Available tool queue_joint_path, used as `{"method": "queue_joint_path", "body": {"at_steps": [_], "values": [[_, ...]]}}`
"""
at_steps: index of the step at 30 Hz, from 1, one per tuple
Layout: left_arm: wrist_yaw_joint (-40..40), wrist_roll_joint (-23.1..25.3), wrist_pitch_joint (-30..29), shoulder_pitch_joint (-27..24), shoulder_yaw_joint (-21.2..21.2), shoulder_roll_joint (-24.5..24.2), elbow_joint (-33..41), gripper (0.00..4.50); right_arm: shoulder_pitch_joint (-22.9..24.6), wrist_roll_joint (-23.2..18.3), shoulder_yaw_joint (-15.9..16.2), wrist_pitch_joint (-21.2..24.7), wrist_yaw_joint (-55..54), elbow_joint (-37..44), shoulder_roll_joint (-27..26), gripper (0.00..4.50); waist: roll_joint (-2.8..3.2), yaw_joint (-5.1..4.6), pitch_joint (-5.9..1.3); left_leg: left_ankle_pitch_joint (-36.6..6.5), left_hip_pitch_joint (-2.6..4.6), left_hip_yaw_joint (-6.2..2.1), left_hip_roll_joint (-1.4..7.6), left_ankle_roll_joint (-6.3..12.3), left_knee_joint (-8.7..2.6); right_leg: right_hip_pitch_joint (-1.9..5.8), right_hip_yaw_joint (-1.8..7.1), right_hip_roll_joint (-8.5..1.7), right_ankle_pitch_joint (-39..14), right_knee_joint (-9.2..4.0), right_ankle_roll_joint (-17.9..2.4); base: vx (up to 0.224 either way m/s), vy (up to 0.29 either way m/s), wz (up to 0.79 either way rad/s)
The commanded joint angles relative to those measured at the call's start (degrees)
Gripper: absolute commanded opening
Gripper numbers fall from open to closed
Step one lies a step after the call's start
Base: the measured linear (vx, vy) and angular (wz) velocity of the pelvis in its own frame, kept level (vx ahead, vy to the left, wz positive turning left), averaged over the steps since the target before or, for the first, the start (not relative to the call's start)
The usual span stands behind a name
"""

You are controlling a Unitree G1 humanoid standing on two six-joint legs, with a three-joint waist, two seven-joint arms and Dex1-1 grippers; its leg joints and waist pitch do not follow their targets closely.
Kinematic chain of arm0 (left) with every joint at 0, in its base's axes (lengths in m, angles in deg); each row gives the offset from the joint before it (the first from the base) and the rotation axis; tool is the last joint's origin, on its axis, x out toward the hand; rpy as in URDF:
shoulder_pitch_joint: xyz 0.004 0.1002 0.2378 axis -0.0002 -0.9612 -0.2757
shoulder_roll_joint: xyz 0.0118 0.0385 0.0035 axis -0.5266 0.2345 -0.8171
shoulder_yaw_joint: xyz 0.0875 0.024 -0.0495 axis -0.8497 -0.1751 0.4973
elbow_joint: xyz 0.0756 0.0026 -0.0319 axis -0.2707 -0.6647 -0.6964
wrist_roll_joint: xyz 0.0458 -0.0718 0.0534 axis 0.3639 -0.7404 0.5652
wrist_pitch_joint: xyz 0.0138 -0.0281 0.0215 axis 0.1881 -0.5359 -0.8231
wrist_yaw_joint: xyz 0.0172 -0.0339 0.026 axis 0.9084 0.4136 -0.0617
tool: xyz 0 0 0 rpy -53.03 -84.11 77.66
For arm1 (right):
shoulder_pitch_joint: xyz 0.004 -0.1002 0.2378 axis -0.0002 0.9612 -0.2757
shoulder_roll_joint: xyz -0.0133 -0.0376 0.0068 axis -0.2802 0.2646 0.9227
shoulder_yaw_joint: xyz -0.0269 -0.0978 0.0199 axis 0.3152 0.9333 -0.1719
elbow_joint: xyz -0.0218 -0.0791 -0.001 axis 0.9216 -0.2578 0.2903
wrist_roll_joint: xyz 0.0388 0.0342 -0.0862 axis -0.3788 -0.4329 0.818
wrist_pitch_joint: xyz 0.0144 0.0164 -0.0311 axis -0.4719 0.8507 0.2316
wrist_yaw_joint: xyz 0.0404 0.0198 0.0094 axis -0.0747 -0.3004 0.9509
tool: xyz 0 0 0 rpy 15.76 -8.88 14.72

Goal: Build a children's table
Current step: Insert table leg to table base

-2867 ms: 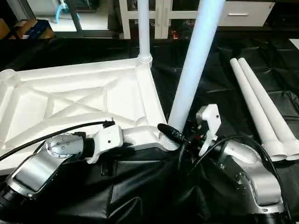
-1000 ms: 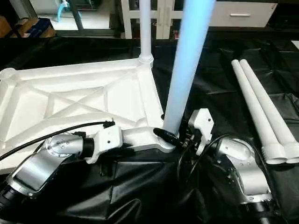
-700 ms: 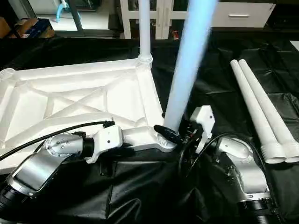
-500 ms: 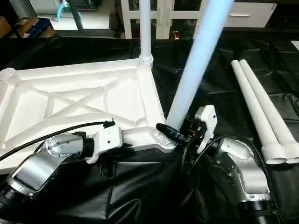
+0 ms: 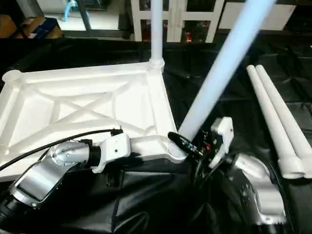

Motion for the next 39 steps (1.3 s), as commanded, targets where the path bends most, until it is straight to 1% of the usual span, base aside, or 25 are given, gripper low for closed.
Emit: {"method": "queue_joint_path", "body": {"at_steps": [1, 4, 7, 10, 11, 12, 15, 16, 17, 19, 20, 21, 22, 25, 26, 27, 30, 32, 33, 34, 35, 36, 37, 38, 39], "values": [[-2.33, 1.12, -0.46, -0.61, 0.92, 0.15, -3.41, 0.00, 5.09, 5.04, 4.79, 2.95, 0.67, -4.36, 0.55, 1.90, -0.96, -0.15, -1.44, -27.30, 1.50, -2.24, 3.74, 0.56, -4.64, -0.07, 2.37, -3.15, -37.38, -5.28, -6.05, 0.000, 0.000, 0.00], [-2.44, 1.22, -0.47, -0.51, 0.87, 0.28, -3.49, 0.00, 6.26, 6.50, 5.81, 1.64, 1.01, -4.30, 0.68, 1.90, -1.02, -0.16, -1.41, -26.80, 1.27, -2.35, 3.79, 0.63, -4.74, 0.08, 2.36, -3.31, -38.55, -5.37, -5.68, 0.000, 0.000, 0.00], [-2.46, 1.23, -0.55, -0.66, 0.84, 0.16, -3.22, 0.00, 6.86, 7.53, 6.58, 0.84, 0.69, -3.98, 0.53, 1.90, -1.00, -0.15, -1.38, -27.82, 1.51, -2.46, 3.77, 0.45, -4.70, -0.14, 2.34, -3.31, -40.48, -5.61, -5.05, 0.000, 0.000, 0.00], [-2.38, 1.23, -0.48, -0.85, 0.86, -0.03, -3.04, 0.00, 6.87, 9.00, 7.78, -0.14, 0.60, -3.91, 1.02, 1.90, -0.88, -0.27, -1.48, -26.94, 1.06, -2.56, 3.83, 0.30, -4.91, 0.29, 2.27, -3.18, -36.90, -5.14, -5.77, 0.000, 0.000, 0.00], [-2.32, 1.26, -0.44, -0.89, 0.84, -0.10, -3.00, 0.00, 6.68, 9.48, 8.30, -0.37, 0.52, -3.97, 1.18, 1.90, -0.87, -0.32, -1.47, -27.01, 0.99, -2.59, 3.84, 0.27, -4.99, 0.36, 2.25, -3.16, -36.55, -5.06, -5.88, 0.000, 0.000, 0.00], [-2.28, 1.28, -0.40, -0.90, 0.82, -0.14, -2.98, 0.00, 6.48, 9.62, 8.57, -0.36, 0.52, -4.02, 1.24, 1.90, -1.01, -0.37, -1.49, -27.12, 1.03, -2.56, 3.84, 0.27, -4.99, 0.35, 2.25, -3.14, -36.48, -5.09, -5.92, 0.000, 0.000, 0.00], [-2.21, 1.34, -0.37, -0.84, 0.76, -0.11, -3.06, 0.00, 5.73, 10.95, 10.02, -0.15, 1.27, -4.43, 2.04, 1.90, -0.98, -0.55, -1.41, -28.77, 1.27, -2.62, 3.75, 0.13, -4.92, 0.18, 2.26, -3.21, -38.77, -5.32, -5.50, 0.000, 0.000, 0.00], [-2.19, 1.36, -0.40, -0.79, 0.74, -0.09, -3.09, 0.00, 5.46, 11.34, 10.57, 0.05, 1.59, -4.71, 2.31, 1.89, -1.17, -0.66, -1.34, -29.01, 1.17, -2.70, 3.72, 0.10, -4.94, 0.19, 2.24, -3.23, -39.65, -5.36, -5.10, 0.000, 0.000, 0.00], [-2.19, 1.36, -0.40, -0.78, 0.74, -0.09, -3.10, 0.00, 5.41, 11.41, 10.67, 0.08, 1.64, -4.77, 2.36, 1.89, -1.10, -0.62, -1.36, -28.99, 1.19, -2.76, 3.72, 0.07, -4.93, 0.19, 2.26, -3.28, -39.95, -5.36, -4.95, 0.000, 0.000, 0.00], [-2.19, 1.38, -0.58, -0.66, 0.64, -0.05, -3.04, 0.00, 4.08, 13.05, 12.47, -0.11, 2.57, -5.90, 2.78, 1.89, -1.10, -0.79, -1.23, -29.91, 1.16, -2.88, 3.68, -0.18, -5.00, 0.07, 2.20, -3.25, -41.21, -5.48, -4.48, 0.000, 0.000, 0.00], [-2.19, 1.38, -0.59, -0.66, 0.64, -0.05, -3.04, 0.00, 4.05, 13.07, 12.51, -0.10, 2.59, -5.91, 2.78, 1.89, -1.11, -0.88, -1.22, -30.31, 1.11, -2.99, 3.63, -0.33, -5.02, 0.10, 2.12, -3.24, -41.56, -5.43, -4.35, 0.000, 0.000, 0.00], [-2.25, 1.37, -0.69, -0.65, 0.64, 0.00, -3.00, 0.00, 3.60, 13.65, 13.11, -0.15, 2.63, -6.01, 2.90, 1.89, -1.33, -0.94, -1.17, -30.89, 1.13, -3.08, 3.66, -0.52, -5.04, 0.04, 2.14, -3.32, -42.30, -5.51, -3.93, 0.000, 0.000, 0.00], [-2.28, 1.37, -0.74, -0.65, 0.63, 0.02, -2.99, 0.00, 3.33, 14.01, 13.55, 0.02, 2.69, -6.04, 3.05, 1.89, -1.16, -1.00, -1.08, -31.99, 1.25, -3.17, 3.64, -0.83, -5.11, -0.08, 2.10, -3.28, -42.99, -5.64, -3.61, 0.000, 0.000, 0.00], [-2.30, 1.36, -0.86, -0.65, 0.62, 0.05, -2.95, 0.00, 2.74, 14.82, 14.45, 0.08, 2.54, -6.37, 3.17, 1.89, -1.33, -1.16, -1.14, -33.70, 1.49, -3.38, 3.63, -1.20, -5.17, -0.15, 2.05, -3.17, -42.92, -5.72, -3.39, 0.000, 0.000, 0.00], [-2.29, 1.36, -0.93, -0.65, 0.60, 0.05, -2.91, 0.00, 2.30, 15.14, 14.95, 0.50, 2.23, -6.89, 3.12, 1.89, -1.38, -1.25, -1.11, -33.88, 1.40, -3.43, 3.64, -1.20, -5.23, -0.07, 2.03, -3.15, -42.70, -5.68, -3.39, 0.000, 0.000, 0.00], [-2.29, 1.36, -0.94, -0.65, 0.60, 0.05, -2.91, 0.00, 2.25, 15.18, 15.00, 0.56, 2.19, -6.96, 3.12, 1.89, -1.41, -1.36, -1.08, -34.38, 1.36, -3.48, 3.59, -1.17, -5.24, -0.07, 1.97, -3.17, -43.00, -5.70, -3.38, 0.000, 0.000, 0.00], [-2.28, 1.34, -0.98, -0.69, 0.58, 0.05, -2.84, 0.00, 1.81, 14.76, 14.90, 2.10, 1.34, -7.58, 2.68, 1.89, -1.38, -1.44, -0.99, -35.57, 1.72, -3.50, 3.54, -1.23, -5.15, -0.39, 1.98, -3.17, -44.57, -6.03, -2.90, 0.000, 0.000, 0.00], [-2.31, 1.38, -0.95, -0.73, 0.62, 0.04, -2.79, 0.00, 1.69, 13.57, 13.52, 3.17, 0.48, -7.92, 1.70, 1.89, -1.44, -1.56, -0.84, -36.24, 1.73, -3.62, 3.48, -1.28, -5.16, -0.49, 1.86, -3.15, -45.88, -6.19, -2.53, 0.000, 0.000, 0.00], [-2.31, 1.38, -0.95, -0.73, 0.62, 0.04, -2.79, 0.00, 1.69, 13.57, 13.52, 3.17, 0.48, -7.92, 1.70, 1.89, -1.49, -1.60, -0.83, -36.66, 1.75, -3.69, 3.45, -1.33, -5.16, -0.49, 1.79, -3.16, -46.54, -6.28, -2.26, 0.000, 0.000, 0.00], [-2.26, 1.41, -0.97, -0.76, 0.68, 0.02, -2.77, 0.00, 1.83, 12.85, 12.56, 3.44, 0.24, -7.93, 1.39, 1.89, -1.33, -1.56, -0.81, -36.91, 1.82, -3.74, 3.46, -1.40, -5.17, -0.52, 1.76, -3.18, -46.71, -6.31, -2.19, 0.000, 0.000, 0.00], [-2.24, 1.41, -0.97, -0.77, 0.70, 0.00, -2.78, 0.00, 1.87, 12.59, 12.27, 3.57, 0.20, -7.96, 1.36, 1.89, -1.37, -1.65, -0.82, -37.22, 1.82, -3.81, 3.44, -1.47, -5.25, -0.46, 1.66, -3.11, -46.70, -6.37, -2.09, 0.000, 0.000, 0.00], [-2.18, 1.42, -0.90, -0.79, 0.69, -0.04, -2.90, 0.00, 1.95, 12.45, 12.04, 3.56, 0.26, -8.05, 1.48, 1.89, -1.25, -1.63, -0.80, -37.31, 1.84, -3.86, 3.46, -1.53, -5.31, -0.41, 1.63, -3.11, -46.41, -6.35, -2.09, 0.000, 0.000, 0.00], [-2.14, 1.44, -0.78, -0.76, 0.64, -0.04, -3.08, 0.00, 2.01, 12.43, 11.89, 3.51, 0.13, -8.23, 1.49, 1.89, -1.27, -1.64, -0.81, -37.49, 1.87, -3.86, 3.55, -1.63, -5.44, -0.39, 1.62, -3.03, -45.09, -6.32, -2.34, 0.000, 0.000, 0.00], [-2.12, 1.46, -0.73, -0.74, 0.59, -0.03, -3.16, 0.00, 2.05, 12.46, 11.89, 3.44, 0.06, -8.34, 1.55, 1.89, -1.05, -1.58, -0.78, -37.69, 1.94, -3.87, 3.58, -1.76, -5.49, -0.43, 1.65, -3.02, -44.54, -6.27, -2.50, 0.000, 0.000, 0.00], [-2.11, 1.48, -0.70, -0.68, 0.58, 0.03, -3.23, 0.00, 2.07, 12.51, 11.86, 3.28, -0.10, -8.37, 1.48, 1.89, -1.14, -1.65, -0.79, -38.03, 1.91, -3.83, 3.62, -1.85, -5.57, -0.39, 1.66, -2.96, -43.59, -6.24, -2.79, 0.000, 0.000, 0.00]]}}
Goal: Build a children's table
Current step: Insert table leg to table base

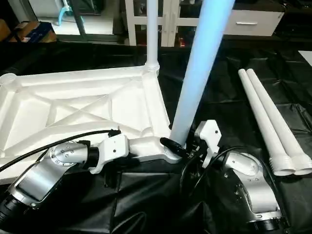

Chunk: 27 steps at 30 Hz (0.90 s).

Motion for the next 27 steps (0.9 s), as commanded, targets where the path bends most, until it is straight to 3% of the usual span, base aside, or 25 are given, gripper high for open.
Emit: {"method": "queue_joint_path", "body": {"at_steps": [1, 16, 20, 27], "values": [[-2.06, 1.08, -0.03, -0.38, 0.17, 0.42, -2.19, 0.00, 4.84, 3.53, 6.22, 7.17, 1.18, -7.79, -0.28, 1.89, -0.16, -0.36, -0.14, -37.97, 1.32, -3.39, 3.73, -1.69, -5.10, -0.79, 1.92, -3.09, -41.84, -5.29, -3.05, 0.000, 0.000, 0.00], [-1.90, 1.08, 0.08, -0.19, 0.51, 0.41, -2.34, 0.00, 5.74, 0.17, 2.90, 9.22, -1.65, -7.39, -2.60, 1.89, 0.12, -0.46, 0.31, -40.82, 1.70, -3.69, 3.47, -1.92, -5.08, -1.32, 1.65, -3.10, -45.90, -5.96, -1.76, 0.000, 0.000, 0.00], [-1.82, 1.16, 0.15, -0.01, 0.46, 0.51, -2.53, 0.00, 5.80, 1.55, 3.65, 8.32, -1.57, -7.60, -2.17, 1.89, 0.37, -0.37, 0.35, -39.67, 1.28, -3.98, 3.59, -1.93, -5.39, -0.65, 1.80, -3.36, -41.81, -5.39, -2.93, 0.000, 0.000, 0.00], [-1.82, 1.22, 0.13, 0.02, 0.43, 0.49, -2.53, 0.00, 4.85, 2.65, 4.02, 7.26, -1.90, -7.44, -2.05, 1.89, 0.27, -0.27, 0.47, -38.95, 1.51, -3.85, 3.63, -1.76, -5.37, -0.70, 2.04, -3.43, -41.37, -5.32, -3.67, 0.000, 0.000, 0.00]]}}
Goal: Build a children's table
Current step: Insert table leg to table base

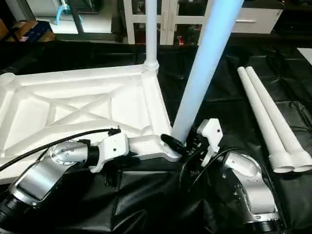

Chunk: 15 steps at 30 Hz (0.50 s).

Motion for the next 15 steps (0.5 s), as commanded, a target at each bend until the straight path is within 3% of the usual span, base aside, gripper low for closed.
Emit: {"method": "queue_joint_path", "body": {"at_steps": [1, 11, 12, 14, 15], "values": [[-1.64, 1.03, 0.02, -0.25, 0.03, 0.21, -2.25, 0.00, 4.31, 4.23, 5.14, 5.50, -0.14, -7.62, -0.16, 1.89, -0.12, -0.25, -0.18, -39.17, 1.43, -3.16, 3.98, -1.87, -5.10, -0.78, 2.13, -3.37, -39.93, -5.25, -3.78, 0.000, 0.000, 0.00], [-1.73, 1.16, 0.17, -0.26, 0.17, 0.24, -2.39, 0.00, 3.14, 0.97, 3.09, 5.65, 0.55, -3.54, -0.33, 1.89, -0.20, -0.27, -0.12, -38.74, 1.44, -3.19, 3.96, -1.70, -5.05, -0.71, 2.15, -3.49, -40.78, -5.27, -3.58, 0.000, 0.000, 0.00], [-1.72, 1.18, 0.19, -0.23, 0.16, 0.23, -2.43, 0.00, 3.05, 0.58, 2.97, 6.05, 0.73, -2.96, -0.19, 2.24, -0.13, -0.25, -0.13, -38.60, 1.45, -3.19, 3.98, -1.71, -5.08, -0.68, 2.18, -3.46, -40.44, -5.23, -3.67, 0.000, 0.000, 0.00], [-1.72, 1.21, 0.21, -0.21, 0.16, 0.25, -2.47, 0.00, 2.85, 0.50, 2.83, 6.07, 0.80, -2.42, -0.05, 2.24, -0.18, -0.19, -0.16, -37.30, 1.40, -3.01, 3.99, -1.44, -5.01, -0.65, 2.39, -3.51, -39.00, -5.07, -4.28, 0.000, 0.000, 0.00], [-1.73, 1.23, 0.21, -0.20, 0.15, 0.26, -2.48, 0.00, 2.75, 0.79, 2.79, 5.75, 0.59, -2.33, -0.03, 2.48, -0.15, -0.16, -0.24, -36.51, 1.29, -2.96, 4.03, -1.38, -5.00, -0.50, 2.42, -3.54, -38.24, -4.93, -4.68, 0.000, 0.000, 0.00]]}}
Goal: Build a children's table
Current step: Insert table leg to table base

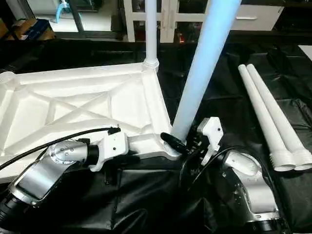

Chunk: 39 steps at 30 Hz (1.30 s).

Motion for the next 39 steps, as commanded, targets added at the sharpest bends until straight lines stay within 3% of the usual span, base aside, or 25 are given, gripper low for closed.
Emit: {"method": "queue_joint_path", "body": {"at_steps": [1, 5, 16, 17, 21, 25, 39], "values": [[-1.71, 1.25, -0.23, -0.34, -0.18, 0.29, -2.72, 0.00, 2.95, 1.69, 3.20, 4.52, 0.60, -3.41, -0.07, 2.48, -0.52, -0.17, -0.75, -36.20, 1.23, -2.91, 4.15, -1.37, -5.00, -0.46, 2.35, -3.54, -37.77, -4.88, -4.93, 0.000, 0.000, 0.00], [-1.75, 1.31, -0.17, -0.35, -0.15, 0.29, -2.83, 0.00, 2.36, 1.64, 2.81, 4.16, 0.24, -2.95, -0.17, 2.48, -0.62, -0.17, -0.89, -35.09, 1.12, -2.89, 4.07, -1.17, -4.89, -0.24, 2.34, -3.65, -38.14, -4.81, -5.07, 0.000, 0.000, 0.00], [-1.56, 1.32, 0.00, -0.49, 0.03, -0.09, -2.75, 0.00, 2.49, 0.83, 2.69, 4.94, 0.93, -1.87, 0.31, 2.48, -0.36, 0.09, -1.26, -31.41, 1.05, -2.43, 4.20, -0.74, -4.75, 0.29, 2.56, -3.57, -32.09, -4.16, -7.65, 0.000, 0.000, 0.00], [-1.55, 1.36, 0.04, -0.49, 0.01, -0.10, -2.80, 0.00, 2.53, 0.65, 2.59, 5.13, 1.07, -1.71, 0.41, 2.75, -0.48, 0.05, -1.23, -31.04, 0.99, -2.38, 4.20, -0.67, -4.77, 0.33, 2.56, -3.50, -31.51, -4.13, -7.80, 0.000, 0.000, 0.00], [-1.56, 1.41, 0.12, -0.41, 0.00, -0.04, -2.94, 0.00, 2.52, 1.26, 2.13, 4.29, 0.20, -1.53, 0.43, 2.94, -0.49, 0.34, -1.56, -28.01, 0.89, -1.95, 4.22, -0.17, -4.53, 0.61, 2.76, -3.51, -28.11, -3.79, -9.28, 0.000, 0.000, 0.00], [-1.54, 1.41, 0.15, -0.34, -0.04, -0.01, -3.02, 0.00, 2.32, 1.41, 1.57, 3.75, -0.37, -1.00, 0.50, 2.94, -0.49, 0.69, -1.69, -25.30, 0.78, -1.70, 4.23, 0.73, -4.35, 0.80, 2.79, -3.57, -27.76, -3.65, -9.55, 0.000, 0.000, 0.00], [-1.56, 1.33, 0.11, -0.51, 0.01, 0.01, -2.96, 0.00, 2.01, 1.11, 0.68, 3.74, 0.98, 0.73, 2.45, 2.94, -0.73, 0.86, -1.97, -21.87, 0.82, -1.12, 4.22, 2.10, -3.99, 1.03, 2.79, -3.41, -25.41, -3.31, -10.26, 0.000, 0.000, 0.00]]}}
